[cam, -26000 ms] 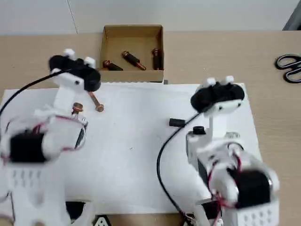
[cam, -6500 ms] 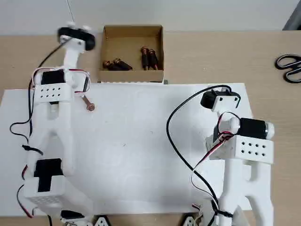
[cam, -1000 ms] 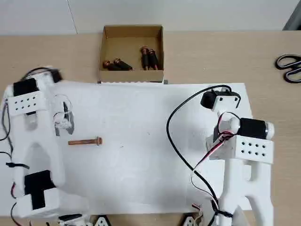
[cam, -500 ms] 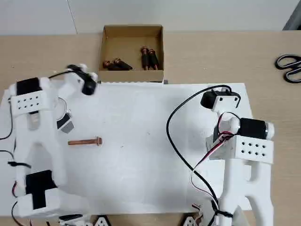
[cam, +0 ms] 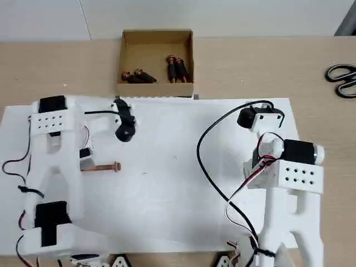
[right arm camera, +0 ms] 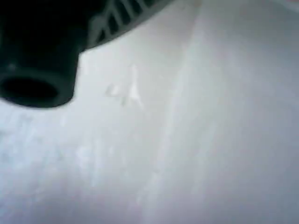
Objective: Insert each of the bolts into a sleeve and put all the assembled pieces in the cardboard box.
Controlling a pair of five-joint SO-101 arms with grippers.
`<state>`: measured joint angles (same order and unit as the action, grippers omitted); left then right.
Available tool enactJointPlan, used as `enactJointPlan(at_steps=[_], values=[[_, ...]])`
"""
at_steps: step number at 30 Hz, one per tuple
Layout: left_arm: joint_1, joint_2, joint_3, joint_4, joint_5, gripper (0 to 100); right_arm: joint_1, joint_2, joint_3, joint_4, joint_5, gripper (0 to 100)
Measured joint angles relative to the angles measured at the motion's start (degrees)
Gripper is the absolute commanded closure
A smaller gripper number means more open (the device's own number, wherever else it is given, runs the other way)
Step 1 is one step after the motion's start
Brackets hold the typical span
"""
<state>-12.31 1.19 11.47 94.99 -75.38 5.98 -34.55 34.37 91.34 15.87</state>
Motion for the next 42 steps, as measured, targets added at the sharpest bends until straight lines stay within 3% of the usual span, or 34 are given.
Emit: enactJointPlan(at_steps=[10,18,27,36,42], values=[[5.7,0.0,3.2,0.4,-0.4,80,0.0,0.0,0.0,0.0,0.0,99.5],[6.4,0.0,10.5,-10.9,-0.4,80,0.0,0.0,0.0,0.0,0.0,99.5],[8.0,1.9,12.6,-16.4,-0.5,80,0.0,0.0,0.0,0.0,0.0,99.5],[8.2,6.4,12.6,-17.1,-0.8,96,0.0,0.0,0.0,0.0,0.0,99.5],[8.3,6.4,12.7,-17.1,-0.9,100,0.0,0.0,0.0,0.0,0.0,99.5]])
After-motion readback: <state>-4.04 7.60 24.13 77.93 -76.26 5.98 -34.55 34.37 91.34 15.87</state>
